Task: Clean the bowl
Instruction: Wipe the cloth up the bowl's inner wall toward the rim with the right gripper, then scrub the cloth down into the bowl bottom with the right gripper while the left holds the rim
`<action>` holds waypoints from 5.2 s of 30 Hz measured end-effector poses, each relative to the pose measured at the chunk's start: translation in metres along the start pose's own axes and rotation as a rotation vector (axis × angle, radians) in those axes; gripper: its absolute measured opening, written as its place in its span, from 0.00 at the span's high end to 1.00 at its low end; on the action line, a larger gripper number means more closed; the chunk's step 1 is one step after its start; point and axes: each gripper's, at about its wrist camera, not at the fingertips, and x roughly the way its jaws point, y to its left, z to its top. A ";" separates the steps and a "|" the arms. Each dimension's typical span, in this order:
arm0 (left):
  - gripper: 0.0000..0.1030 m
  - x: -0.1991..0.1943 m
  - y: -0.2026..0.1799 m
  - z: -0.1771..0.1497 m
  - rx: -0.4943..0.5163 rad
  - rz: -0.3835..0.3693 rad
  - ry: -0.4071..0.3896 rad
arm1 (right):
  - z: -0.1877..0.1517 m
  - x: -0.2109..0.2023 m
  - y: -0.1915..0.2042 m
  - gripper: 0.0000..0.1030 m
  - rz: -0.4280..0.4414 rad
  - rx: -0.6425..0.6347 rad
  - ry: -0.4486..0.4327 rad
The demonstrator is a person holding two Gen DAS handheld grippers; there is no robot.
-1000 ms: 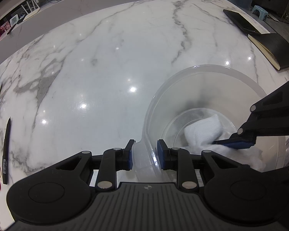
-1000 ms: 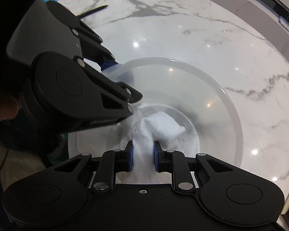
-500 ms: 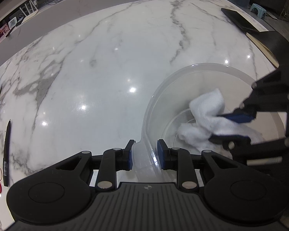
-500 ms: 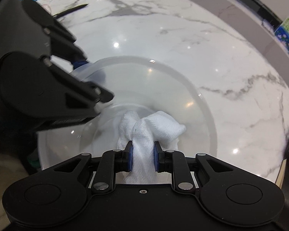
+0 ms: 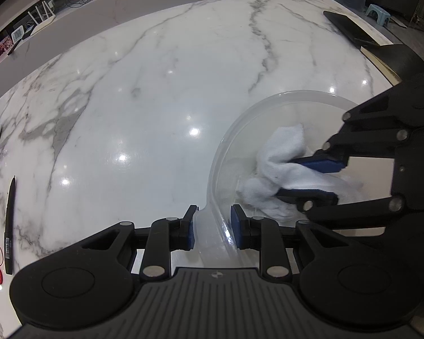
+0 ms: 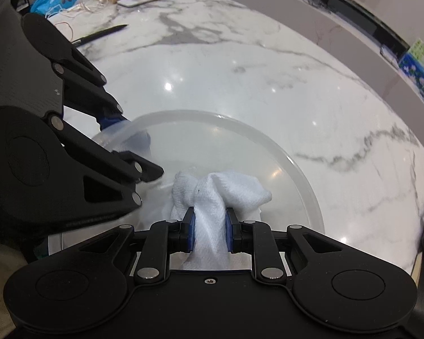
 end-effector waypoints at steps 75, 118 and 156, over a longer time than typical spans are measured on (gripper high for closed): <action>0.77 0.002 -0.001 -0.001 0.000 0.006 0.005 | 0.011 -0.036 -0.040 0.82 -0.041 0.236 -0.115; 0.75 0.005 -0.004 0.000 0.052 -0.012 0.009 | 0.011 -0.031 -0.048 0.82 0.028 0.268 -0.176; 0.77 0.006 -0.004 0.001 0.025 -0.009 0.001 | -0.016 -0.042 -0.032 0.82 -0.041 0.113 0.086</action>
